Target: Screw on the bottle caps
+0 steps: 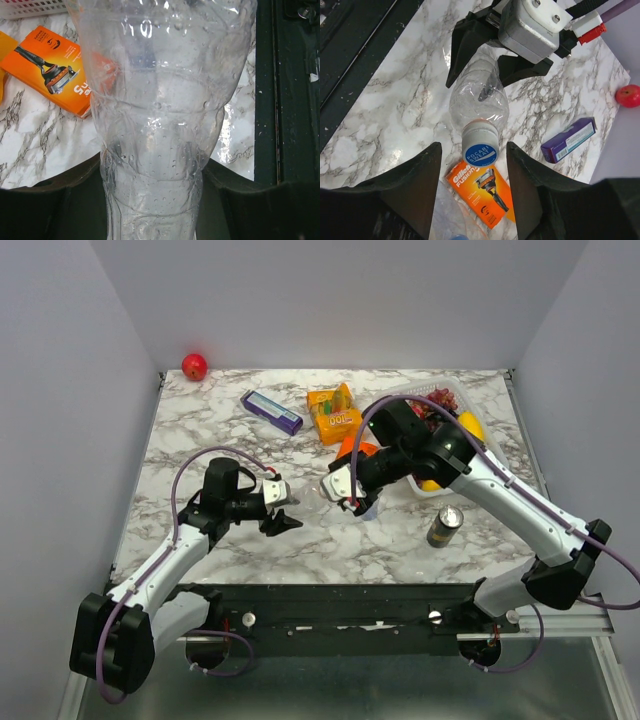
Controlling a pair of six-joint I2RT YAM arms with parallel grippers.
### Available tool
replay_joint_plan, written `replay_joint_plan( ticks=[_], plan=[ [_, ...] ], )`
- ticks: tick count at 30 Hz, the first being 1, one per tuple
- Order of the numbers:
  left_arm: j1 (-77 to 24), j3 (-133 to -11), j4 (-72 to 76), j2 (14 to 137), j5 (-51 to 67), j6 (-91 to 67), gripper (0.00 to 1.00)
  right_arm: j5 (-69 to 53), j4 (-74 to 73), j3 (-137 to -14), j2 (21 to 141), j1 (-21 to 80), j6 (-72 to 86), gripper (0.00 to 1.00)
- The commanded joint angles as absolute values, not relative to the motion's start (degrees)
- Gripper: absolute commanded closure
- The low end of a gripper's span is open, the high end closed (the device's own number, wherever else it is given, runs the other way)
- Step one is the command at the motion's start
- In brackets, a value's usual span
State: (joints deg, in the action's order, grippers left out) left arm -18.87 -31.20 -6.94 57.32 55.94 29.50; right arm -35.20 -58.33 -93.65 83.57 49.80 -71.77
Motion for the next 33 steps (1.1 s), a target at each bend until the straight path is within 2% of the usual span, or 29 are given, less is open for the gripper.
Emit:
replay_joint_plan(
  ticks=[1,12,19,21,22,25,30,33],
  plan=[
    [-18.98,-32.7,-8.09,56.78,55.63,31.29,1.0,-37.44,-59.24,-95.01,84.64,50.45,-74.18,0.42],
    [-18.98,-32.78,-7.3,56.16,55.28,31.46,1.0,-35.68,-60.91,-95.1,85.87,50.54,-75.06,0.5],
    [-18.98,-32.17,-3.88,56.43,54.32,28.48,1.0,-33.58,-61.35,-97.38,88.5,50.45,-67.52,0.73],
    [-18.98,-31.29,0.16,56.16,52.74,23.77,1.0,-33.22,-61.96,-100.09,90.95,50.36,-61.63,0.79],
    [-18.98,-31.03,2.7,56.08,52.04,22.16,1.0,-33.22,-62.22,-101.59,92.18,50.36,-59.26,0.87],
    [-19.42,-29.62,10.17,54.94,46.95,16.45,1.0,-34.45,-64.68,-107.74,97.37,50.01,-49.07,0.95],
    [-21.35,-27.16,17.75,50.9,36.84,15.03,1.0,-40.77,-69.16,-117.59,106.25,46.68,-26.4,0.98],
    [-22.06,-26.98,16.88,50.8,34.89,15.47,1.0,-44.12,-66.11,-116.02,106.79,45.35,-17.94,1.0]
  ],
)
